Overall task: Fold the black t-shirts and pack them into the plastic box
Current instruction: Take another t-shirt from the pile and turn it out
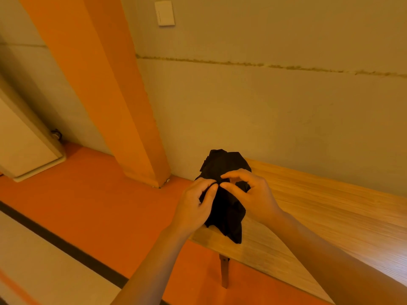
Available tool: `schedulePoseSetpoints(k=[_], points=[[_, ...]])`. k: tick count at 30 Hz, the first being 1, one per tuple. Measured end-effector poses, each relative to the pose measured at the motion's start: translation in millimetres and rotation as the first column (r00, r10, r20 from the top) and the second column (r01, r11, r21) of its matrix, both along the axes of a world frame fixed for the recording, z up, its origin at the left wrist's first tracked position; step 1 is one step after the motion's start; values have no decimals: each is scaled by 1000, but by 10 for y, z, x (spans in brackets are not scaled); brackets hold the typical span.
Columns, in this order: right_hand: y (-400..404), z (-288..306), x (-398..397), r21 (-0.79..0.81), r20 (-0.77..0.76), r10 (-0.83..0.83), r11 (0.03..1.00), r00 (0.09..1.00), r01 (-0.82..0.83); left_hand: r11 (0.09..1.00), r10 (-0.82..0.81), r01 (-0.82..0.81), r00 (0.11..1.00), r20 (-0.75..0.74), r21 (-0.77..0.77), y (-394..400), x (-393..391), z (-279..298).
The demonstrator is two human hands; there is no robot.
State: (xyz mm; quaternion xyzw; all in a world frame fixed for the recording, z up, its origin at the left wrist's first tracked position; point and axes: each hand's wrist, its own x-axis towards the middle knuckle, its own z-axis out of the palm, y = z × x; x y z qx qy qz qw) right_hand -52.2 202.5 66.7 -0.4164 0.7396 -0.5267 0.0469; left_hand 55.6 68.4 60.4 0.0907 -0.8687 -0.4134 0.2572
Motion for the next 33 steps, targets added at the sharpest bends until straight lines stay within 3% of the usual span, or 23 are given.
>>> schedulePoseSetpoints(k=[6, 14, 21, 30, 33], points=[[-16, 105, 76, -24, -36, 21, 999, 999, -22, 993, -13, 19, 999, -49, 116, 15, 85, -2], [-10, 147, 84, 120, -193, 8, 993, 981, 15, 990, 65, -57, 996, -60, 128, -26, 91, -32], [9, 131, 94, 138, -37, -3, 990, 999, 8, 992, 78, -71, 994, -73, 101, -25, 82, -33], [50, 188, 72, 202, -136, 55, 979, 989, -26, 989, 71, -63, 996, -57, 133, -41, 114, -30], [64, 205, 62, 250, -165, 82, 968, 983, -39, 996, 60, -59, 998, -20, 62, -33, 75, -118]])
